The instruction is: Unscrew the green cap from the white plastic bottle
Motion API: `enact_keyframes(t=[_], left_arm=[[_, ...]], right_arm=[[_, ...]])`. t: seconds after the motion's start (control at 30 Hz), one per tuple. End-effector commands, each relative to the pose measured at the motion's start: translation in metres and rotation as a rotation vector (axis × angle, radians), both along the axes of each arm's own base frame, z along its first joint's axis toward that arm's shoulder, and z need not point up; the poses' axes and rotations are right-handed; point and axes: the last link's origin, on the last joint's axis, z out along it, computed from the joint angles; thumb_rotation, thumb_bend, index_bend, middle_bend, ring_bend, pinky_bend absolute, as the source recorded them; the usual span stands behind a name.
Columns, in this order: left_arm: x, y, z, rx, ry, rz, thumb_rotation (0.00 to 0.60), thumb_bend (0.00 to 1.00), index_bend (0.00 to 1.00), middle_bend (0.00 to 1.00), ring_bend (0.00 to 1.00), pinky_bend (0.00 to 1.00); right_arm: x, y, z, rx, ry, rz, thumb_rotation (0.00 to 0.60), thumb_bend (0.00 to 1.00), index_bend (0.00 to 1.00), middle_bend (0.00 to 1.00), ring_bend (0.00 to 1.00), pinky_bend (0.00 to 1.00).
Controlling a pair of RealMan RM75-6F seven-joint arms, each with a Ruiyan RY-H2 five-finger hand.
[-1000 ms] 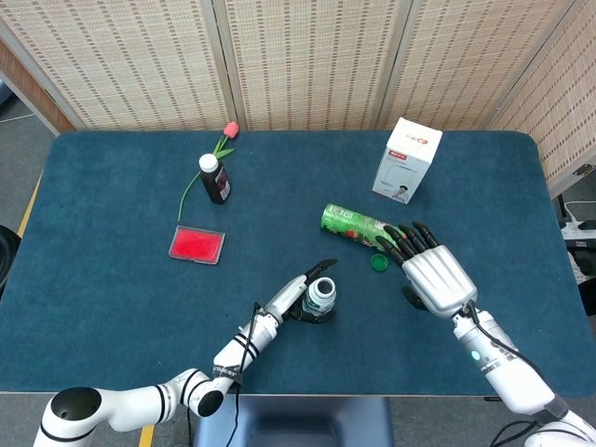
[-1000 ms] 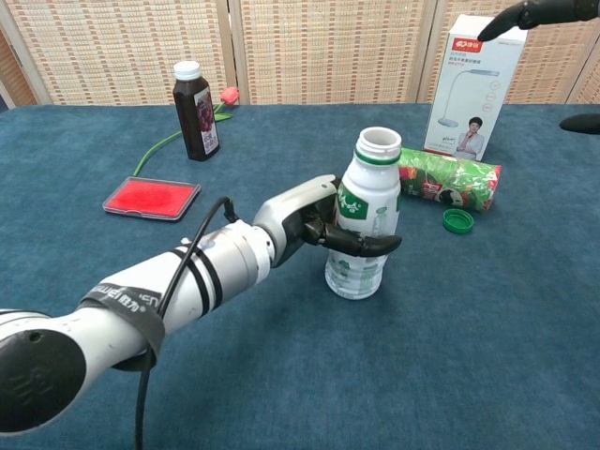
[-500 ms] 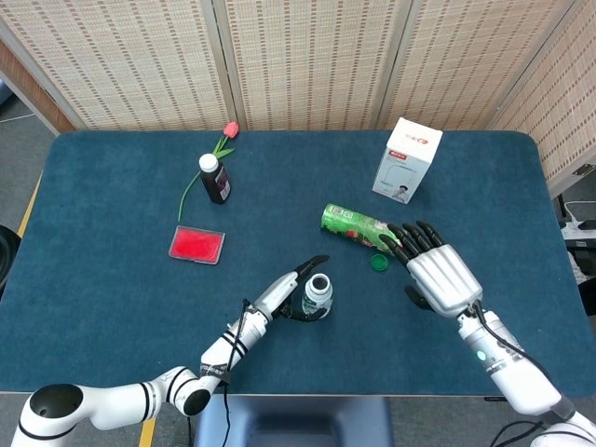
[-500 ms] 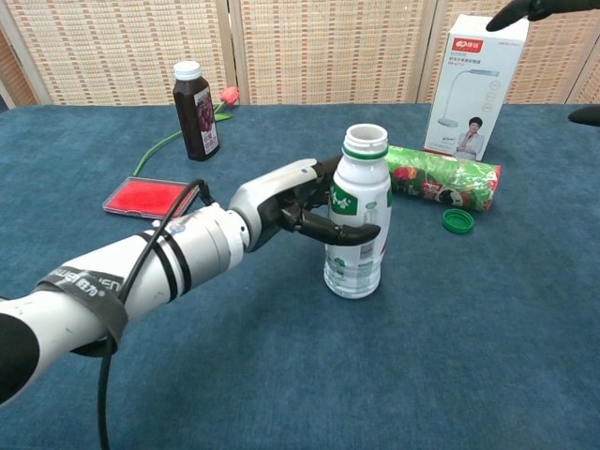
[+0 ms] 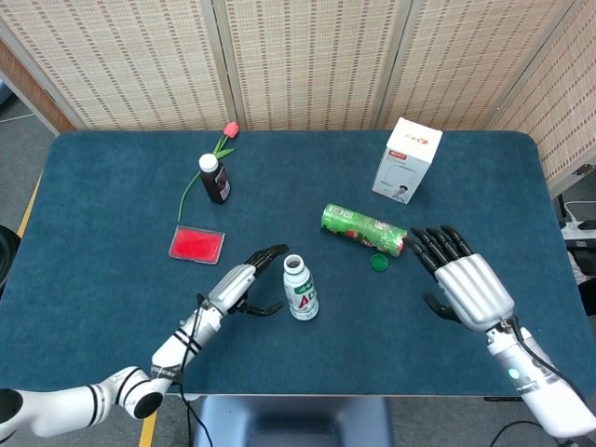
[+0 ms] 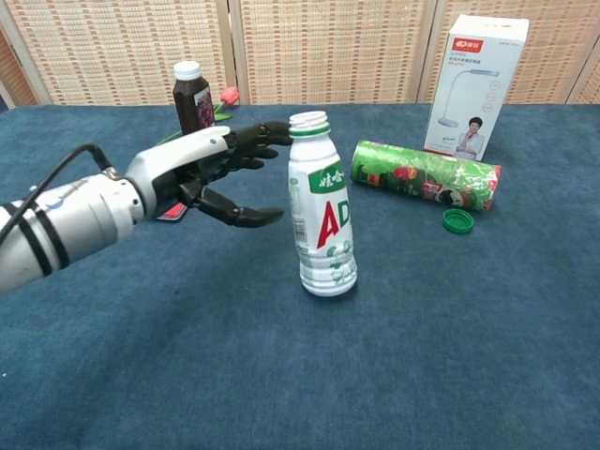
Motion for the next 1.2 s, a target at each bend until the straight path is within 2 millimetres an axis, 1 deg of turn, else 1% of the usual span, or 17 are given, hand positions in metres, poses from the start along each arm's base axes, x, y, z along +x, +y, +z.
enact_keyframes(t=[0.03, 0.23, 0.33, 0.43, 0.5, 0.57, 0.7, 0.77, 0.9, 0.97, 1.0, 1.07, 1.2], left_arm=[[-0.011, -0.015, 0.016, -0.005, -0.024, -0.009, 0.600, 0.30, 0.00, 0.00, 0.00, 0.00], [-0.014, -0.021, 0.036, 0.033, -0.014, -0.030, 0.600, 0.29, 0.00, 0.00, 0.00, 0.00], [-0.024, -0.027, 0.046, 0.077, 0.035, -0.045, 0.600, 0.29, 0.00, 0.00, 0.00, 0.00], [-0.039, -0.035, 0.054, 0.118, 0.086, -0.058, 0.600, 0.29, 0.00, 0.00, 0.00, 0.00], [-0.048, -0.036, 0.058, 0.154, 0.122, -0.060, 0.600, 0.29, 0.00, 0.00, 0.00, 0.00], [-0.053, -0.031, 0.061, 0.197, 0.155, -0.060, 0.600, 0.30, 0.00, 0.00, 0.00, 0.00], [-0.056, -0.027, 0.066, 0.237, 0.186, -0.061, 0.600, 0.30, 0.00, 0.00, 0.00, 0.00], [-0.064, -0.031, 0.069, 0.271, 0.236, -0.084, 0.600, 0.31, 0.00, 0.00, 0.00, 0.00], [-0.069, -0.035, 0.070, 0.287, 0.260, -0.099, 0.600, 0.31, 0.00, 0.00, 0.00, 0.00], [-0.083, -0.046, 0.072, 0.318, 0.328, -0.134, 0.600, 0.31, 0.00, 0.00, 0.00, 0.00], [-0.111, -0.066, 0.079, 0.360, 0.460, -0.179, 0.600, 0.32, 0.00, 0.00, 0.00, 0.00], [-0.132, -0.092, 0.086, 0.388, 0.507, -0.192, 0.600, 0.31, 0.00, 0.00, 0.00, 0.00], [-0.162, -0.124, 0.098, 0.412, 0.546, -0.164, 0.600, 0.32, 0.00, 0.00, 0.00, 0.00]], right_arm=[[-0.011, 0.008, 0.005, -0.016, -0.003, -0.006, 0.600, 0.27, 0.00, 0.00, 0.00, 0.00], [-0.021, 0.012, 0.001, -0.017, 0.019, -0.017, 0.600, 0.27, 0.00, 0.00, 0.00, 0.00], [-0.031, 0.016, -0.001, -0.035, 0.044, -0.037, 0.600, 0.27, 0.00, 0.00, 0.00, 0.00], [-0.045, 0.024, -0.007, -0.043, 0.062, -0.068, 0.600, 0.27, 0.00, 0.00, 0.00, 0.00], [-0.054, 0.030, -0.013, -0.039, 0.057, -0.087, 0.600, 0.27, 0.00, 0.00, 0.00, 0.00], [-0.063, 0.036, -0.019, -0.029, 0.042, -0.106, 0.600, 0.27, 0.00, 0.00, 0.00, 0.00], [-0.075, 0.043, -0.024, -0.041, 0.033, -0.124, 0.600, 0.27, 0.00, 0.00, 0.00, 0.00], [-0.082, 0.048, -0.025, -0.067, 0.039, -0.131, 0.600, 0.27, 0.00, 0.00, 0.00, 0.00], [-0.085, 0.052, -0.025, -0.082, 0.040, -0.131, 0.600, 0.27, 0.00, 0.00, 0.00, 0.00], [-0.091, 0.059, -0.027, -0.109, 0.038, -0.141, 0.600, 0.27, 0.00, 0.00, 0.00, 0.00], [-0.098, 0.068, -0.027, -0.151, 0.016, -0.156, 0.600, 0.27, 0.00, 0.00, 0.00, 0.00], [-0.106, 0.079, -0.032, -0.187, -0.014, -0.154, 0.600, 0.27, 0.00, 0.00, 0.00, 0.00], [-0.119, 0.089, -0.040, -0.205, -0.073, -0.178, 0.600, 0.27, 0.00, 0.00, 0.00, 0.00]])
